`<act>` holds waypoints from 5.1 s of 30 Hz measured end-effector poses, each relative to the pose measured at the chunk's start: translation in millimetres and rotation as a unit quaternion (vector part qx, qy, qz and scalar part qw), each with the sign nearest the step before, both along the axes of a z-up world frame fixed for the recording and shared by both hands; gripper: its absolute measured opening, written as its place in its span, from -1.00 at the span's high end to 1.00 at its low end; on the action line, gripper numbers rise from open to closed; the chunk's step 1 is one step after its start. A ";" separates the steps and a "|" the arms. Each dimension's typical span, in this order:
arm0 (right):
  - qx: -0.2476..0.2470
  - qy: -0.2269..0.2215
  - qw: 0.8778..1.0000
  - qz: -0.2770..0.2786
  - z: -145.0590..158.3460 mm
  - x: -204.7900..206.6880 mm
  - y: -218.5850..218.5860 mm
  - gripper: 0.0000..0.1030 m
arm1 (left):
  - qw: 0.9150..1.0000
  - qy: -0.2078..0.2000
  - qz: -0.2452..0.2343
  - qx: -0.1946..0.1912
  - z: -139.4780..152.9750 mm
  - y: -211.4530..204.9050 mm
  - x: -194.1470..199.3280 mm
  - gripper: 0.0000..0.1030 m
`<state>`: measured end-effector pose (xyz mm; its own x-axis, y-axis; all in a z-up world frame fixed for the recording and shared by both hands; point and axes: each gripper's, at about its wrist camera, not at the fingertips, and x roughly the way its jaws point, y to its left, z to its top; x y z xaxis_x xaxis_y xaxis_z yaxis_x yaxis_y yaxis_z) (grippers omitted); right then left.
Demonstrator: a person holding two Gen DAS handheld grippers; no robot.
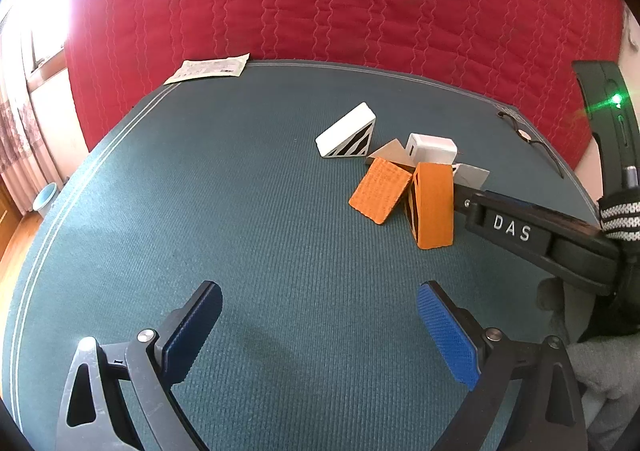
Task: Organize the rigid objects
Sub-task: 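Grasp the white cube in the block pile with the right gripper, then lift the white cube with the right gripper while the left gripper grasps the orange striped wedge, then carry the white cube toward the bin with the right gripper while the left gripper holds the orange wedge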
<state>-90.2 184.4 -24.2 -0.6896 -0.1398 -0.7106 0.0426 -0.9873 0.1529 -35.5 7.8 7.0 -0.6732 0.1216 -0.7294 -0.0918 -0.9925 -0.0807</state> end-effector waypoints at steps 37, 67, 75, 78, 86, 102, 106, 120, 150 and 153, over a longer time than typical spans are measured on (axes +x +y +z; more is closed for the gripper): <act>-0.054 -0.007 0.995 0.078 -1.6 22.3 -19.5 0.34 | 1.000 0.004 0.018 0.012 0.4 -14.5 -2.9 -0.94; -0.025 0.022 0.999 0.018 0.3 79.4 32.1 0.39 | 1.000 -0.019 -0.004 0.009 8.2 26.2 -34.7 -0.60; -0.032 0.018 0.999 0.020 -1.2 78.3 32.7 0.35 | 1.000 -0.020 -0.004 0.004 -0.5 32.0 -40.9 -0.26; -0.034 0.010 0.999 0.020 -3.0 76.3 32.7 0.33 | 1.000 -0.014 -0.010 0.006 0.0 31.9 -38.9 0.15; -0.040 0.004 0.999 0.018 -6.0 75.1 34.8 0.31 | 1.000 -0.006 -0.022 0.014 1.1 30.1 -28.2 0.33; 0.004 -0.002 1.000 0.016 -7.4 72.0 23.2 0.30 | 0.999 0.025 -0.024 0.005 8.7 30.4 -5.7 0.33; 0.037 -0.003 0.999 0.014 -7.6 71.8 14.8 0.30 | 0.999 0.024 -0.020 0.007 8.1 28.1 -5.6 0.33; 0.041 -0.002 0.999 0.003 -6.8 77.3 16.6 0.38 | 1.000 0.019 -0.020 0.012 6.1 24.8 -3.7 0.33; -0.012 0.049 0.998 -0.041 33.1 153.7 54.9 0.38 | 0.998 0.029 -0.056 0.001 6.4 48.3 13.1 0.33; -0.012 0.056 0.997 -0.055 38.0 160.2 64.2 0.38 | 0.998 0.030 -0.059 0.000 6.9 50.5 15.3 0.33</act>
